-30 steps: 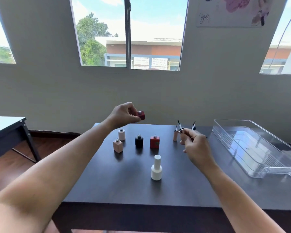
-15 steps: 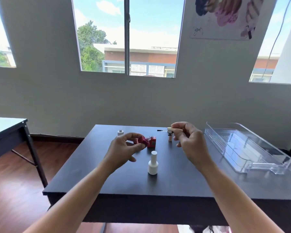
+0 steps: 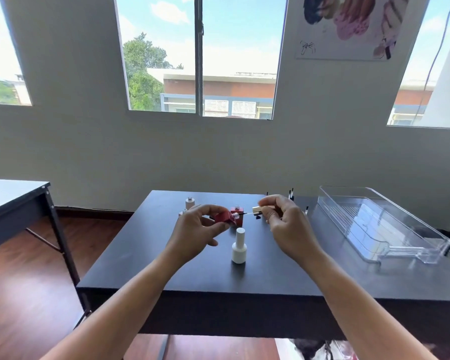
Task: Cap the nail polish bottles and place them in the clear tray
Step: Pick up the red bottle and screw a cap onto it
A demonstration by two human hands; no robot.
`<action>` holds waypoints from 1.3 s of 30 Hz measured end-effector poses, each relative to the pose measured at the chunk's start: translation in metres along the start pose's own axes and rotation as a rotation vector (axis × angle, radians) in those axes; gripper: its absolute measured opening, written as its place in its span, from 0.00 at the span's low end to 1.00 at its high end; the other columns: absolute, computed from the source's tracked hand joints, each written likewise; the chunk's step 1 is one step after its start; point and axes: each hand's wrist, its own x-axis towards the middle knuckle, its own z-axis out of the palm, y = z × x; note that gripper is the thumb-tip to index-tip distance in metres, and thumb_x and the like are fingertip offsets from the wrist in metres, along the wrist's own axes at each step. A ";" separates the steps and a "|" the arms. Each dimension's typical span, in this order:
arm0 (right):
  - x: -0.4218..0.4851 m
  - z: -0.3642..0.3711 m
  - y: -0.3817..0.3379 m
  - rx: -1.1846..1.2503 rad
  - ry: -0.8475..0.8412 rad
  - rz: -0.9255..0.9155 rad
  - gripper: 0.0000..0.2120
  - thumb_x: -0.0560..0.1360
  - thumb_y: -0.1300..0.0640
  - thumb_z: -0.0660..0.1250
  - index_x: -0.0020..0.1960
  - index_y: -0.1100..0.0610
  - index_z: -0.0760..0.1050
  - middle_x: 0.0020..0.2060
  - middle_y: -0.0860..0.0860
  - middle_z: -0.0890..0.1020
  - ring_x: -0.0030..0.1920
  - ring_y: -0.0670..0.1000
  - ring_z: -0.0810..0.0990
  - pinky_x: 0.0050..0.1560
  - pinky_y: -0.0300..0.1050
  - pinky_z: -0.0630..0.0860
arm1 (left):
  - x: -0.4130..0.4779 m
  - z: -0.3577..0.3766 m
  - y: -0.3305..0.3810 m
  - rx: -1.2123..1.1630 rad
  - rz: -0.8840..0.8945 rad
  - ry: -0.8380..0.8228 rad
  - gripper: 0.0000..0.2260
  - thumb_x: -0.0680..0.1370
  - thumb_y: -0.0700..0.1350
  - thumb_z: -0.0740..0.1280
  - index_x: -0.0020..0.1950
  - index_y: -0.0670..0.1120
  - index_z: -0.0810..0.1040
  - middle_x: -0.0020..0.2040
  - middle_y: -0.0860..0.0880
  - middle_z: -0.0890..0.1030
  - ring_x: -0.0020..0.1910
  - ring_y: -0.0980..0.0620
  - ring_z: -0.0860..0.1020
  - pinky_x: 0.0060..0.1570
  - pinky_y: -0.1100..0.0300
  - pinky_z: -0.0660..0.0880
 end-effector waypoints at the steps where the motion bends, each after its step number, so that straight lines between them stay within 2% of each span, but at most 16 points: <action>1: 0.000 0.000 0.000 -0.007 0.000 -0.003 0.06 0.79 0.57 0.64 0.50 0.47 0.78 0.42 0.46 0.81 0.41 0.42 0.78 0.42 0.33 0.69 | 0.000 0.000 0.000 0.000 0.000 0.000 0.15 0.71 0.38 0.76 0.43 0.59 0.84 0.47 0.49 0.84 0.39 0.57 0.83 0.33 0.57 0.83; 7: -0.002 -0.001 0.000 0.028 0.017 -0.018 0.06 0.79 0.57 0.64 0.51 0.48 0.78 0.44 0.46 0.81 0.42 0.42 0.78 0.43 0.33 0.70 | 0.001 0.000 -0.001 0.011 -0.015 -0.009 0.12 0.72 0.38 0.76 0.46 0.56 0.84 0.48 0.48 0.84 0.40 0.57 0.83 0.33 0.56 0.83; 12: -0.002 0.000 0.002 -0.005 -0.009 -0.023 0.06 0.79 0.58 0.65 0.51 0.48 0.78 0.46 0.46 0.81 0.40 0.37 0.77 0.41 0.25 0.69 | 0.002 0.001 -0.002 -0.002 -0.024 -0.013 0.12 0.72 0.39 0.76 0.47 0.56 0.85 0.47 0.49 0.84 0.40 0.56 0.83 0.33 0.56 0.82; 15: -0.001 0.001 0.003 -0.011 -0.012 -0.023 0.06 0.79 0.58 0.65 0.52 0.50 0.79 0.47 0.47 0.80 0.41 0.36 0.77 0.42 0.24 0.68 | 0.003 0.002 -0.002 -0.004 -0.022 -0.011 0.12 0.71 0.40 0.76 0.46 0.58 0.85 0.46 0.50 0.84 0.40 0.55 0.83 0.33 0.55 0.83; 18: -0.001 0.001 0.003 0.003 -0.018 -0.030 0.06 0.78 0.58 0.65 0.53 0.50 0.79 0.47 0.47 0.80 0.43 0.40 0.77 0.44 0.28 0.69 | 0.005 0.003 -0.002 0.009 -0.018 -0.009 0.13 0.71 0.41 0.77 0.45 0.59 0.85 0.48 0.50 0.83 0.41 0.55 0.83 0.33 0.56 0.83; 20: -0.001 0.001 0.002 0.013 -0.023 -0.039 0.07 0.78 0.58 0.66 0.55 0.50 0.78 0.44 0.45 0.80 0.40 0.40 0.77 0.44 0.31 0.70 | 0.006 0.003 -0.001 0.032 -0.009 -0.007 0.12 0.70 0.41 0.77 0.46 0.59 0.85 0.49 0.49 0.82 0.41 0.56 0.83 0.32 0.58 0.82; 24: 0.000 -0.001 0.000 0.053 -0.038 -0.048 0.11 0.76 0.61 0.68 0.55 0.49 0.77 0.37 0.44 0.80 0.38 0.44 0.78 0.48 0.44 0.78 | 0.007 0.005 0.001 0.066 0.009 -0.007 0.12 0.71 0.41 0.76 0.47 0.57 0.84 0.49 0.49 0.81 0.40 0.57 0.82 0.32 0.58 0.82; 28: 0.002 -0.001 0.002 0.071 -0.030 -0.016 0.09 0.73 0.61 0.72 0.50 0.49 0.79 0.35 0.43 0.82 0.36 0.40 0.79 0.47 0.44 0.80 | 0.008 0.006 0.003 0.069 0.013 -0.019 0.11 0.72 0.39 0.75 0.50 0.55 0.85 0.49 0.49 0.81 0.40 0.59 0.81 0.32 0.58 0.82; 30: 0.003 0.000 0.003 0.101 -0.030 0.002 0.07 0.73 0.60 0.73 0.47 0.49 0.80 0.33 0.44 0.82 0.34 0.41 0.79 0.42 0.42 0.80 | 0.007 0.008 0.004 0.071 0.020 -0.031 0.11 0.73 0.39 0.75 0.52 0.52 0.85 0.49 0.48 0.80 0.41 0.58 0.81 0.32 0.59 0.82; 33: 0.005 0.001 0.007 0.124 -0.045 0.008 0.02 0.73 0.56 0.73 0.44 0.50 0.81 0.32 0.47 0.84 0.34 0.44 0.82 0.38 0.45 0.80 | 0.006 0.011 0.006 0.083 0.039 -0.040 0.12 0.72 0.39 0.76 0.53 0.50 0.85 0.49 0.48 0.79 0.42 0.56 0.81 0.33 0.58 0.82; 34: 0.005 0.001 0.009 0.109 -0.048 0.005 0.02 0.73 0.53 0.72 0.43 0.51 0.82 0.31 0.47 0.84 0.33 0.43 0.81 0.37 0.45 0.79 | 0.006 0.011 0.006 0.082 0.040 -0.039 0.12 0.72 0.39 0.76 0.53 0.50 0.85 0.49 0.48 0.79 0.42 0.55 0.81 0.33 0.57 0.82; 35: 0.005 0.001 0.011 0.088 -0.049 0.006 0.07 0.73 0.49 0.72 0.41 0.52 0.82 0.31 0.47 0.84 0.32 0.42 0.81 0.36 0.44 0.77 | 0.006 0.012 0.006 0.082 0.040 -0.039 0.12 0.71 0.39 0.76 0.52 0.50 0.85 0.50 0.48 0.79 0.42 0.55 0.81 0.33 0.57 0.83; 39: 0.007 -0.003 0.014 0.035 -0.026 0.053 0.31 0.69 0.29 0.64 0.30 0.57 0.79 0.24 0.50 0.82 0.24 0.45 0.78 0.34 0.46 0.77 | 0.004 0.015 0.004 0.083 0.041 -0.048 0.12 0.71 0.38 0.77 0.52 0.50 0.85 0.50 0.48 0.79 0.42 0.54 0.82 0.34 0.59 0.82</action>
